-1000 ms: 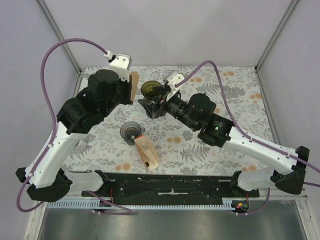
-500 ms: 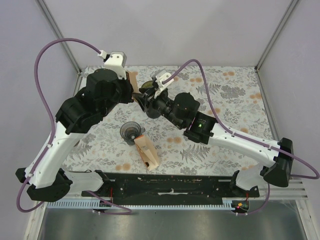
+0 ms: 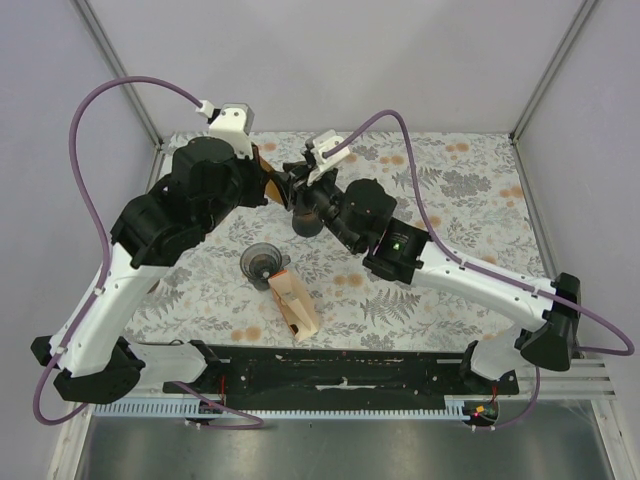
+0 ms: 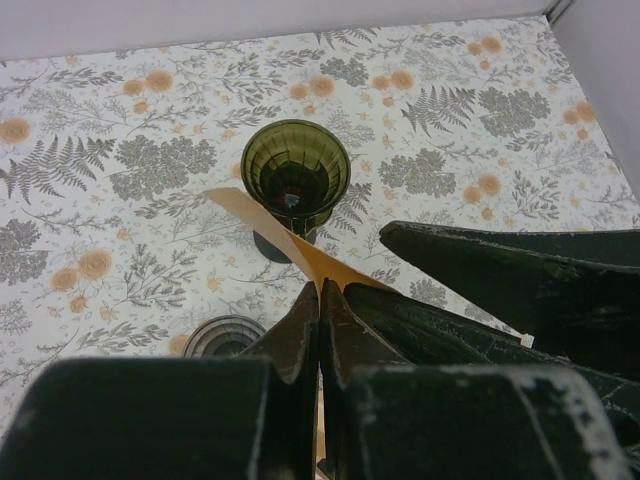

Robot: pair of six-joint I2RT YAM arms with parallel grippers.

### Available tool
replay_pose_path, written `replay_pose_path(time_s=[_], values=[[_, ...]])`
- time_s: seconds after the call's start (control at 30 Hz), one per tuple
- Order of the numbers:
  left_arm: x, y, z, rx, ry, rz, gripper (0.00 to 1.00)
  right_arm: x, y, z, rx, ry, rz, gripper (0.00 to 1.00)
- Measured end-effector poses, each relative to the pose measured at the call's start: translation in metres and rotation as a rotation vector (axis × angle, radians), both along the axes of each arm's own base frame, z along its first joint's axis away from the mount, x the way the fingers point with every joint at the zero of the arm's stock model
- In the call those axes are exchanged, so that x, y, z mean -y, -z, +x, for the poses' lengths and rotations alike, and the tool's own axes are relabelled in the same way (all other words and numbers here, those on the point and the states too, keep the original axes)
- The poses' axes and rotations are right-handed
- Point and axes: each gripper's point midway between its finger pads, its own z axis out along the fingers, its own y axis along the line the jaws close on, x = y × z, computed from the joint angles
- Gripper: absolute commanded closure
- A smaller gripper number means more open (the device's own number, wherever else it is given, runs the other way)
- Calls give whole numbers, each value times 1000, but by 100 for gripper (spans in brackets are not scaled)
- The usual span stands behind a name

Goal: Place the coffee filter in the dripper
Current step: Place the coffee filter in the coffee dripper.

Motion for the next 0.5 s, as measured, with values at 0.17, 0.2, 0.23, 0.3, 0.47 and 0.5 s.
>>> replay_pose_path(time_s=[0.17,0.2,0.23,0.3,0.47,0.5], values=[[-4,0,2,2,-16,4,98,-5,7,12,2,47,-33,64],[-3,0,2,2,-14,3,98,-5,9,14,1,56,-41,67],[-3,0,2,2,-9,4,98,-6,14,17,-1,67,-53,70],[-2,0,2,3,-5,7,98,-7,22,21,-4,86,-79,80],[-1,1,1,8,21,27,98,-9,33,27,-1,108,-116,100],[-1,1,1,12,24,36,98,-8,33,29,-1,116,-119,100]])
